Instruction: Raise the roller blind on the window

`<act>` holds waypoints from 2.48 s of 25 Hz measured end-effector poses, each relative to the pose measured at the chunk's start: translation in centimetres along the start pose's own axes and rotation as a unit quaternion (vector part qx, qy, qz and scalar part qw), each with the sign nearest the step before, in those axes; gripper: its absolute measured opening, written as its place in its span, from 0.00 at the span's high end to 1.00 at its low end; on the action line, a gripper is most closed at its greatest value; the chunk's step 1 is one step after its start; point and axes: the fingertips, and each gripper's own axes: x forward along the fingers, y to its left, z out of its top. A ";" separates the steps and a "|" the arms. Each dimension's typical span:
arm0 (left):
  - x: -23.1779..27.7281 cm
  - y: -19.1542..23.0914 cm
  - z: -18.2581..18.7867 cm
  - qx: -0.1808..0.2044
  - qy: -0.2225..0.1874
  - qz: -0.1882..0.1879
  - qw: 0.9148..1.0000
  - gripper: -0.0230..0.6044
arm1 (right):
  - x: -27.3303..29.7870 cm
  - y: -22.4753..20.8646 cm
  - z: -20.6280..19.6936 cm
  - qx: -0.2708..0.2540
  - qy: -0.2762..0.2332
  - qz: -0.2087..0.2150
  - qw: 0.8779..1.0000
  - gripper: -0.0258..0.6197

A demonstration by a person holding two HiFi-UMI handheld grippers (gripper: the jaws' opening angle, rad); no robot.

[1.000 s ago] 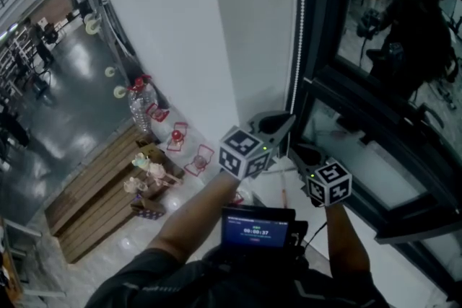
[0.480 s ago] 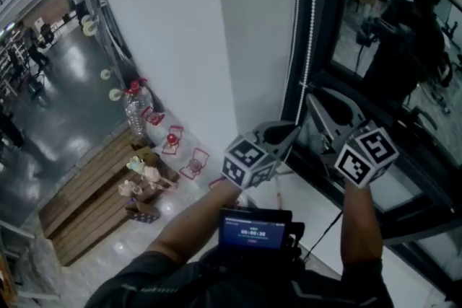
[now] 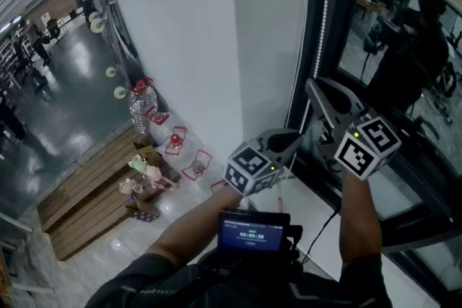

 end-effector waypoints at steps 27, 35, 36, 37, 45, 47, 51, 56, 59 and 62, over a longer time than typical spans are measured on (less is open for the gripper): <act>-0.4 1.1 -12.0 -0.038 0.100 0.013 0.994 0.97 | -1.2 0.0 -12.0 0.053 0.069 -0.025 0.996 0.95; -1.7 0.5 -11.8 -0.072 0.082 -0.002 0.994 0.97 | -1.0 0.0 -12.8 0.066 0.075 -0.020 0.995 0.96; -2.0 0.7 -11.6 -0.071 0.084 0.002 0.994 0.97 | -1.0 -0.1 -12.8 0.068 0.076 -0.021 0.995 0.96; -2.4 0.9 -11.4 -0.072 0.083 0.007 0.994 0.96 | -1.0 -0.2 -12.8 0.071 0.076 -0.023 0.994 0.96; -5.8 3.0 -4.0 -0.050 0.034 0.039 0.997 0.82 | -0.9 -0.2 -12.8 0.076 0.073 -0.021 0.994 0.96; -5.9 3.1 0.1 -0.042 -0.007 0.040 0.998 0.82 | -1.0 0.0 -12.8 0.075 0.073 -0.018 0.994 0.96; -4.8 2.5 7.3 -0.015 -0.058 0.028 0.998 0.82 | -1.1 0.3 -12.7 0.075 0.070 -0.015 0.995 0.96; -2.1 2.4 11.5 0.002 -0.076 0.032 0.997 0.82 | -1.9 0.2 -12.5 0.078 0.070 -0.020 0.994 0.96; -1.0 2.7 13.1 0.006 -0.083 0.030 0.996 0.82 | -2.1 0.3 -12.4 0.074 0.068 -0.019 0.995 0.96; -0.1 2.5 14.1 0.012 -0.086 0.021 0.996 0.82 | -2.4 0.3 -12.3 0.076 0.064 -0.020 0.995 0.96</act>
